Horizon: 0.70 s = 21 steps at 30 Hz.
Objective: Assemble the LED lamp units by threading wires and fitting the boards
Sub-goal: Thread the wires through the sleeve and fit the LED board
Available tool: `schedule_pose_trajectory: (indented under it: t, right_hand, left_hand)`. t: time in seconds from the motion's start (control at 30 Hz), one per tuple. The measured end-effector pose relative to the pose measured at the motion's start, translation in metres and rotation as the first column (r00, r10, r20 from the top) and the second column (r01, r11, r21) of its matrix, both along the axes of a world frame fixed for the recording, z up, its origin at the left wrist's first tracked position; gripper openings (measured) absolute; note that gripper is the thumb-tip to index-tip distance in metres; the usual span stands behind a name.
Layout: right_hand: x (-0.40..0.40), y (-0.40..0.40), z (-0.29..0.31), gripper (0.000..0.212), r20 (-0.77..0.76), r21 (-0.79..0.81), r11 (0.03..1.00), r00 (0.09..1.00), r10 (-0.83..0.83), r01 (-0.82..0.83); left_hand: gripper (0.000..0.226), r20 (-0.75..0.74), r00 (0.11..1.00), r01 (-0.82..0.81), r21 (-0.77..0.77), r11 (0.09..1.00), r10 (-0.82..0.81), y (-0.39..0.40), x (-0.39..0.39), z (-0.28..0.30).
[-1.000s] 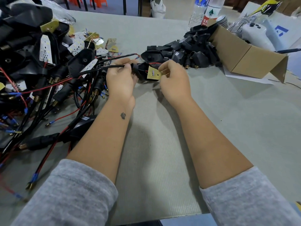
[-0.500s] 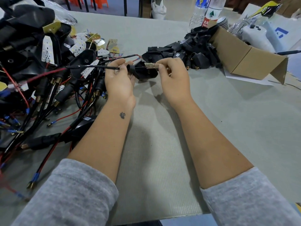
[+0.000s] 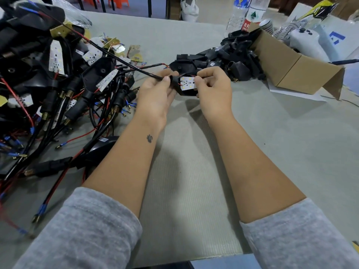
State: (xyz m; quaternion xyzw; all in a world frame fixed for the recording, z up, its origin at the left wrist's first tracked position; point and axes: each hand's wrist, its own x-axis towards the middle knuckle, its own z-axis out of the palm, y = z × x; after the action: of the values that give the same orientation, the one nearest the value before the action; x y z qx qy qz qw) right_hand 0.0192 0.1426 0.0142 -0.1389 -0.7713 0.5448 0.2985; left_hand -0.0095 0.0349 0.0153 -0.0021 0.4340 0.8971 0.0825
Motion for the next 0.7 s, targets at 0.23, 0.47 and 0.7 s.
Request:
schedule_pose_trajectory:
  t: [0.23, 0.47, 0.7]
  right_hand:
    - [-0.0003, -0.0004, -0.0022, 0.015, -0.025, 0.066, 0.997, 0.999, 0.036, -0.034]
    - [-0.0015, -0.0028, -0.0047, 0.037, 0.013, 0.145, 0.986, 0.997, 0.075, -0.076]
    - [-0.0027, -0.001, -0.005, 0.013, 0.115, 0.174, 0.962, 0.974, 0.194, -0.212]
  left_hand:
    - [0.024, -0.026, 0.998, -0.052, 0.007, 0.999, 0.052, -0.0027, 0.0021, 0.002]
    - [0.021, -0.028, 0.997, -0.07, 0.025, 0.997, 0.071, -0.0065, 0.0011, 0.0027]
    - [0.023, -0.034, 0.997, -0.069, 0.009, 0.998, 0.069, -0.0073, 0.0019, 0.0037]
